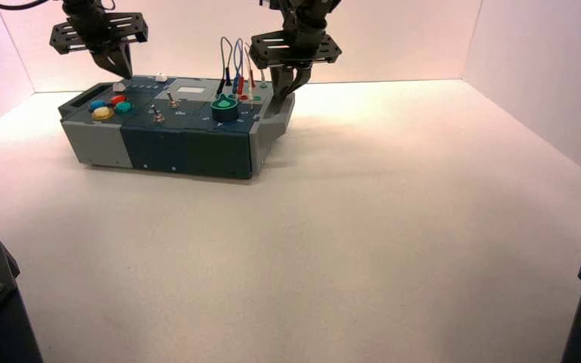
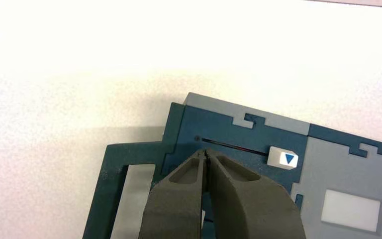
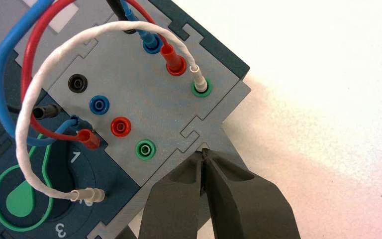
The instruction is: Move the box away.
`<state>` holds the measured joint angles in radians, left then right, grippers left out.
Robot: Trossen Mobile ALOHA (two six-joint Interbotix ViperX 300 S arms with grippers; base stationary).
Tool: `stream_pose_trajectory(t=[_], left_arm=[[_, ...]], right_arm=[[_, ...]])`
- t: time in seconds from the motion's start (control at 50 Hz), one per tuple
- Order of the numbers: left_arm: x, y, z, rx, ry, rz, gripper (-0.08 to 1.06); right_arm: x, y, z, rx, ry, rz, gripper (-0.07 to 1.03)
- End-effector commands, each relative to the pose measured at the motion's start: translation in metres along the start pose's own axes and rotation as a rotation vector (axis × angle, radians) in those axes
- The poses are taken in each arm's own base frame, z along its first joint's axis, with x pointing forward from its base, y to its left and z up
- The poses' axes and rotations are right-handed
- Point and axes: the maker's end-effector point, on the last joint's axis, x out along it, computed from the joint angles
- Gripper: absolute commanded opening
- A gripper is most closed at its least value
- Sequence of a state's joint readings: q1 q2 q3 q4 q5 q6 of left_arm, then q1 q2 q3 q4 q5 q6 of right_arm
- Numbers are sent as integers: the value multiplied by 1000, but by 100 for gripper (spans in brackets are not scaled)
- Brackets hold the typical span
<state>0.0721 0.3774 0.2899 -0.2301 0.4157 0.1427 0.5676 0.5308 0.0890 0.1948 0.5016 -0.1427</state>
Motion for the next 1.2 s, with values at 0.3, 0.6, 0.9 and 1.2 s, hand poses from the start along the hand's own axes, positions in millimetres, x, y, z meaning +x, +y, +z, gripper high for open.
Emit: stream_pose_trajectory(t=[0.3,0.6,0.9,1.2], left_arm=[[-18,-5,16,16,-53,-4,-3],[-24,-4,6,24,-42,0,-3],[-51,-7,20,53,-98,-2,-3],[-73,-7,5,54,-119,2,-3]], right_arm=[[-4,-2,-1,5,-5,-1,-2],[-28,0,-10,12,-10,1,-2],[-64,4,1,9,-77,2,-2],[-97,4,-1,-5,-130,-7,-2]])
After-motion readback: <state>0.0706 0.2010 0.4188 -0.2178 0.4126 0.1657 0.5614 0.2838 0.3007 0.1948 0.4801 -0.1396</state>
